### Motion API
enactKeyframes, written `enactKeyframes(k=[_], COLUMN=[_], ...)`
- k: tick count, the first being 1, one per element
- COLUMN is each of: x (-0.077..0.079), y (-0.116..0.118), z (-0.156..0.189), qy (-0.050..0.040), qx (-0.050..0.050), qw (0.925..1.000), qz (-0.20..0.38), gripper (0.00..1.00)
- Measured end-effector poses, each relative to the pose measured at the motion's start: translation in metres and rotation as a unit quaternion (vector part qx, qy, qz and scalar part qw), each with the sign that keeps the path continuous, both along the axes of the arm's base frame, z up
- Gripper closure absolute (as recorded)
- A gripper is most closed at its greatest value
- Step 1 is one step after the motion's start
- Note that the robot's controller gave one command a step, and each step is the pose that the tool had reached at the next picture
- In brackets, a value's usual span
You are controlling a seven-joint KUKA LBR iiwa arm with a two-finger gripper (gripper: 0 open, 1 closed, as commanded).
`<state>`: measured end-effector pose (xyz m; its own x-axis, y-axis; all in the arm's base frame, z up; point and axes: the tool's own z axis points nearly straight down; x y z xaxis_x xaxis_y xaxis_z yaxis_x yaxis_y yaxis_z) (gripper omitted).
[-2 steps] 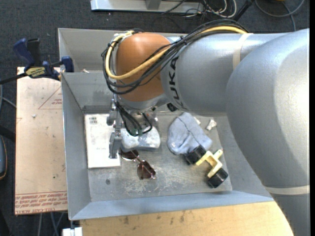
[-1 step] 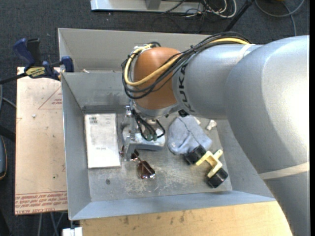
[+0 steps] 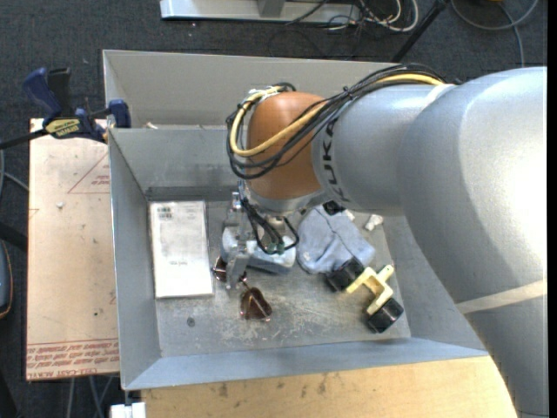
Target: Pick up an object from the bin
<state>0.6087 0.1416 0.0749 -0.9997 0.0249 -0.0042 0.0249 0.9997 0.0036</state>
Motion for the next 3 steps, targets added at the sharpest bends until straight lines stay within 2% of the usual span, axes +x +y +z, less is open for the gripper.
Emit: enactKeyframes(k=[1, 2, 3], x=[0.005, 0.0, 0.002], y=[-0.014, -0.02, -0.024], z=[0.021, 0.015, 0.0], qy=[0.001, 0.0002, -0.0015], qx=[-0.001, -0.001, 0.0], qw=[0.9975, 0.9982, 0.9929], qz=[0.071, 0.06, 0.119], gripper=[0.0, 0.0, 1.0])
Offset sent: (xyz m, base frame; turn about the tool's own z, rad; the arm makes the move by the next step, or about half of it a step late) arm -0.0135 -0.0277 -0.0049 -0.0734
